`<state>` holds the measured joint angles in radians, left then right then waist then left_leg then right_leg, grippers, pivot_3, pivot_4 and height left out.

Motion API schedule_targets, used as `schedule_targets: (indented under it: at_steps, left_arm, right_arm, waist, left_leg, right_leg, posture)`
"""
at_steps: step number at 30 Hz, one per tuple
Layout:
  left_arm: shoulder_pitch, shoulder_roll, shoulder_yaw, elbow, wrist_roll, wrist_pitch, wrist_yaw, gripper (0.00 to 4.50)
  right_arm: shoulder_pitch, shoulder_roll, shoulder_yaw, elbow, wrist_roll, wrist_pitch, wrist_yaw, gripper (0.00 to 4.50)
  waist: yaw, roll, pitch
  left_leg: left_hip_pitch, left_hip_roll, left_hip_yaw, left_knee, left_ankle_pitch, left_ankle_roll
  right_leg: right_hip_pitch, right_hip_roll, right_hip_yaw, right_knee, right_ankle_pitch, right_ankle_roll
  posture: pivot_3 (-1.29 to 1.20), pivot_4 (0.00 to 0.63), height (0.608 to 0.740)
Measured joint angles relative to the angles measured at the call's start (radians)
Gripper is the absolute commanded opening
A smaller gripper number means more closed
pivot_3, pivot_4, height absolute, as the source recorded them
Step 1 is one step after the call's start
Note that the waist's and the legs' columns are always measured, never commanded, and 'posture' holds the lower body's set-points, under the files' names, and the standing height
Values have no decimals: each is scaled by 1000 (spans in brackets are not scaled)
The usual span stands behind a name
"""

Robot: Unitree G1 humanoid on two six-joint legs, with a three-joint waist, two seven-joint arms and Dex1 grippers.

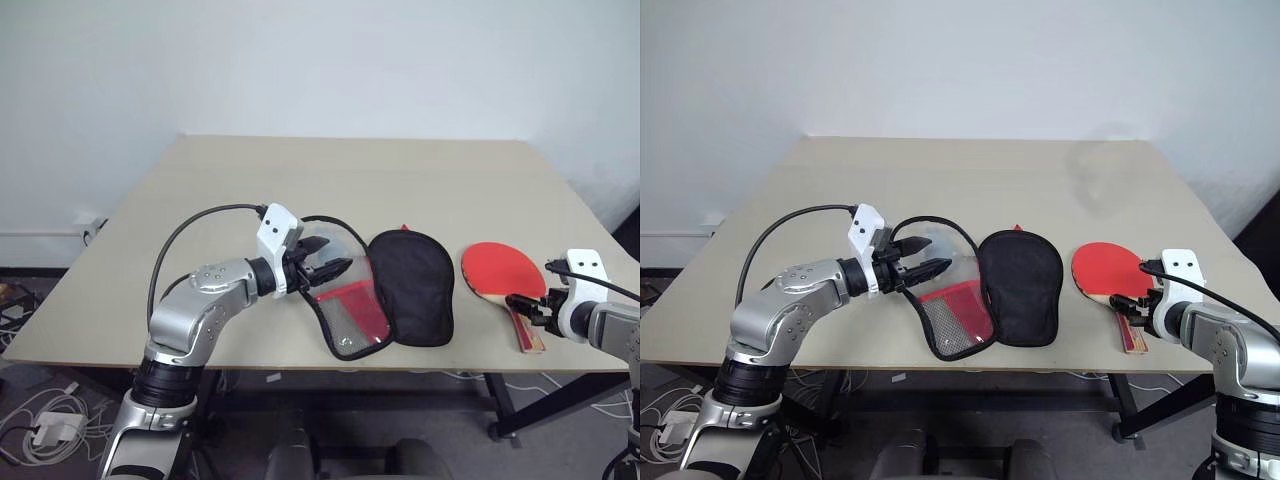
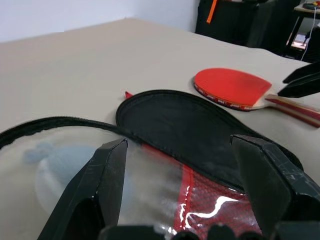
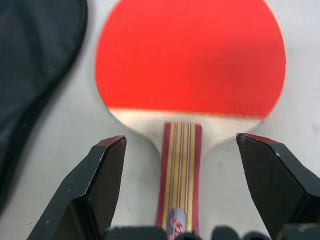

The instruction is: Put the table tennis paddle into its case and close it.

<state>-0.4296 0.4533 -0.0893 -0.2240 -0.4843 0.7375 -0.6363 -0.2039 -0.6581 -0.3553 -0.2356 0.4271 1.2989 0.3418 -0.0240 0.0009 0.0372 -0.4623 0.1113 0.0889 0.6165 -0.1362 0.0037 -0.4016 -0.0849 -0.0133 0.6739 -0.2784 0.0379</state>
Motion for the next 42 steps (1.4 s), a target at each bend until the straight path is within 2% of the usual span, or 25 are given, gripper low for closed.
schedule_targets:
  at_steps: [19, 22, 28, 36, 42]
  left_arm:
    - [0, -10, -4, 11, 6, -7, 16, 3491]
    - [0, -10, -4, 11, 5, -4, 23, 3491]
    - [0, -8, -3, 8, 4, 0, 26, 3491]
    - [0, -7, 31, 9, -4, 26, 33, 3491]
    - [-21, -5, 74, 66, -3, 33, 49, 3491]
  right_arm:
    - [-29, 26, 91, 154, -42, -57, 0, 3810]
    - [-48, 34, 98, 184, -53, -69, -4, 3275]
    - [-69, 43, 101, 225, -78, -95, -17, 1200]
    - [-121, 66, 86, 215, -60, -84, -17, 1181]
    - [-285, 102, 35, 100, -22, -2, -50, 1181]
  waist:
    - [-1, -2, 0]
    - [-2, -4, 0]
    - [-3, -5, 0]
    - [-10, -3, 2]
    - [-11, -1, 3]
  left_leg:
    - [0, -1, -3, 2, 0, 0]
    - [1, -1, -3, 3, 0, 0]
    - [1, -1, -3, 4, 0, 0]
    - [0, -1, -3, 3, 0, 0]
    - [0, -1, -3, 3, 0, 1]
  right_leg:
    - [3, 0, -1, 0, 0, 0]
    - [4, 0, -1, 0, 0, 0]
    - [4, 0, -1, 0, 1, 1]
    - [2, 0, -1, 0, 1, 2]
    - [1, 1, -1, 0, 2, 2]
  posture:
    - [0, 0, 740]
    - [0, 0, 740]
    - [0, 0, 740]
    - [0, 0, 740]
    - [0, 0, 740]
